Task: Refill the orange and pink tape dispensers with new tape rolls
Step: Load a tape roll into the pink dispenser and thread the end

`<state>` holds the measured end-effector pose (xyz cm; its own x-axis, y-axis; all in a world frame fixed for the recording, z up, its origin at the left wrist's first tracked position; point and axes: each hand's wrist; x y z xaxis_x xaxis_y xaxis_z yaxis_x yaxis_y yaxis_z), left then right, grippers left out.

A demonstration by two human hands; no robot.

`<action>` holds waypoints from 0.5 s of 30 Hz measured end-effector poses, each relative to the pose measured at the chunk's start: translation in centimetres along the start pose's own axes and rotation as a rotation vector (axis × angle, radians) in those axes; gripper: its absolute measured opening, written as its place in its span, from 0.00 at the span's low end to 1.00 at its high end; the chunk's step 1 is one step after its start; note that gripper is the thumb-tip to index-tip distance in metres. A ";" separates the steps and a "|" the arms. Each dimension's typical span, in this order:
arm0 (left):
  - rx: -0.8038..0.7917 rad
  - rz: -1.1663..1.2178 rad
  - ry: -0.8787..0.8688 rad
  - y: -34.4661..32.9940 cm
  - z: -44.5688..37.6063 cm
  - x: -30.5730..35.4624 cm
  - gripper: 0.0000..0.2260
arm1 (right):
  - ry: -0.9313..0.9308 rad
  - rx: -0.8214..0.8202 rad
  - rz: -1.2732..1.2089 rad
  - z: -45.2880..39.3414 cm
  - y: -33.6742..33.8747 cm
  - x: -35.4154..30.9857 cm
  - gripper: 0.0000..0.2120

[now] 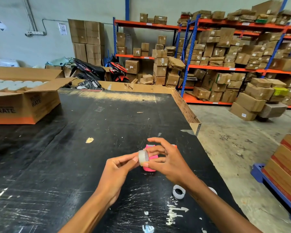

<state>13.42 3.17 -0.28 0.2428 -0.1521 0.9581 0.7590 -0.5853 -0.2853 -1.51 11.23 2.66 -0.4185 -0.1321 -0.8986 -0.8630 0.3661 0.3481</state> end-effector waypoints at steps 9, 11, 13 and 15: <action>0.019 -0.032 0.005 0.2 -0.5 0.2 0.11 | 0.028 0.045 0.026 -0.6 -0.2 0.4 0.26; 0.009 -0.029 0.008 0.3 -0.7 0.3 0.09 | 0.031 0.050 0.020 -0.6 -0.2 0.5 0.26; -0.005 -0.015 0.012 0.2 -0.9 0.5 0.08 | 0.029 0.065 0.000 -0.7 -0.1 0.7 0.25; -0.010 -0.029 0.009 0.1 -1.1 0.8 0.10 | 0.023 0.079 -0.030 -0.8 -0.1 0.8 0.25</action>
<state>12.97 2.14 0.45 0.2149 -0.1421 0.9663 0.7599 -0.5972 -0.2568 -2.01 10.34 2.10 -0.3996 -0.1652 -0.9017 -0.8508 0.4330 0.2977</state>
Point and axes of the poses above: each hand's wrist, its own z-axis away from the middle knuckle, its own y-axis out of the back of the hand, x = y × z, and after that the axes turned 2 degrees about y, right-handed
